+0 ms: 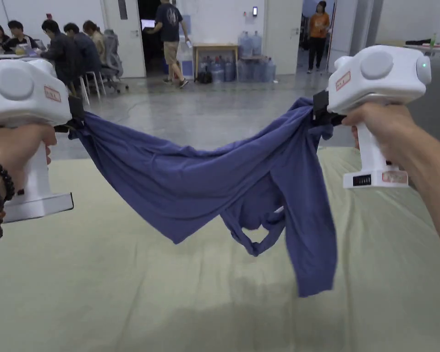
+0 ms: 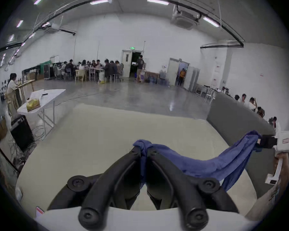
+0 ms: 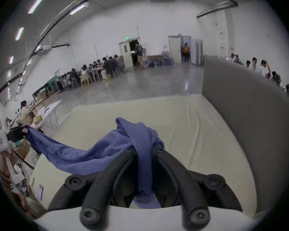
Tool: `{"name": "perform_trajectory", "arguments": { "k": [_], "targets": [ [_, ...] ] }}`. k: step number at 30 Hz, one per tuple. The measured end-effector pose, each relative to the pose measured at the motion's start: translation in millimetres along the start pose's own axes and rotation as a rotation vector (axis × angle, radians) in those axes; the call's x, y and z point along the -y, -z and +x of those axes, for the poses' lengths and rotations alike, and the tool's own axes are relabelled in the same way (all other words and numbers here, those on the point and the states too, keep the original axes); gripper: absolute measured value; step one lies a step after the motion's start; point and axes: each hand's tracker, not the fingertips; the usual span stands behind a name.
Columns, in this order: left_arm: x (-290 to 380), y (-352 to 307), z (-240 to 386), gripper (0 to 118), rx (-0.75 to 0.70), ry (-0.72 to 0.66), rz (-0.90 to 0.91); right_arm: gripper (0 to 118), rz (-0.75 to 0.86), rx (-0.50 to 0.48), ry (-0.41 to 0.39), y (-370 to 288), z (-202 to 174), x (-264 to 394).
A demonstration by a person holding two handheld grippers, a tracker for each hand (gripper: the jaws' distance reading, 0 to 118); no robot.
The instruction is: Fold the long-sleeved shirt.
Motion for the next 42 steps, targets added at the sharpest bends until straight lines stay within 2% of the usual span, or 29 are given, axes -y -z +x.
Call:
{"name": "perform_trajectory", "arguments": {
  "k": [4, 8, 14, 18, 23, 26, 29, 35, 37, 41, 42],
  "targets": [
    [-25.7, 13.9, 2.1, 2, 0.0, 0.016, 0.012, 16, 0.026, 0.007, 0.022, 7.4, 4.9, -40.6],
    [-13.8, 42.4, 3.2, 2, -0.019, 0.004, -0.007, 16, 0.028, -0.001, 0.036, 29.3, 9.4, -37.6],
    [65.6, 101.8, 0.1, 2, -0.007, 0.042, -0.131, 16, -0.089, -0.016, 0.083, 99.0, 22.6, 43.5],
    [122.5, 116.0, -6.0, 2, -0.011, -0.01, -0.229, 16, -0.158, -0.031, 0.091, 126.9, 28.5, 111.1],
    [179.5, 62.4, -17.9, 2, 0.033, -0.015, -0.212, 16, -0.138, -0.062, 0.097, 78.6, 36.1, 182.8],
    [234.3, 6.1, -24.4, 2, 0.071, -0.013, -0.2, 16, -0.103, -0.051, 0.037, 27.0, 37.7, 246.2],
    [305.2, -39.3, -31.4, 2, 0.056, -0.006, -0.236, 16, -0.184, -0.05, 0.01, -13.6, 42.5, 317.1],
    [448.1, -108.4, -46.7, 2, 0.009, -0.007, -0.475, 16, -0.423, -0.022, 0.002, -67.3, 60.4, 457.4],
    [475.2, -114.2, -51.7, 2, 0.01, 0.004, -0.527, 16, -0.505, -0.003, -0.026, -72.9, 59.6, 485.2],
    [494.8, -111.7, -63.6, 3, 0.023, -0.046, -0.528, 16, -0.519, 0.007, -0.038, -68.5, 57.6, 501.3],
    [493.3, -112.0, -64.2, 14, 0.027, -0.056, -0.503, 23, -0.519, 0.008, -0.04, -68.9, 57.7, 498.2]
  ]
}}
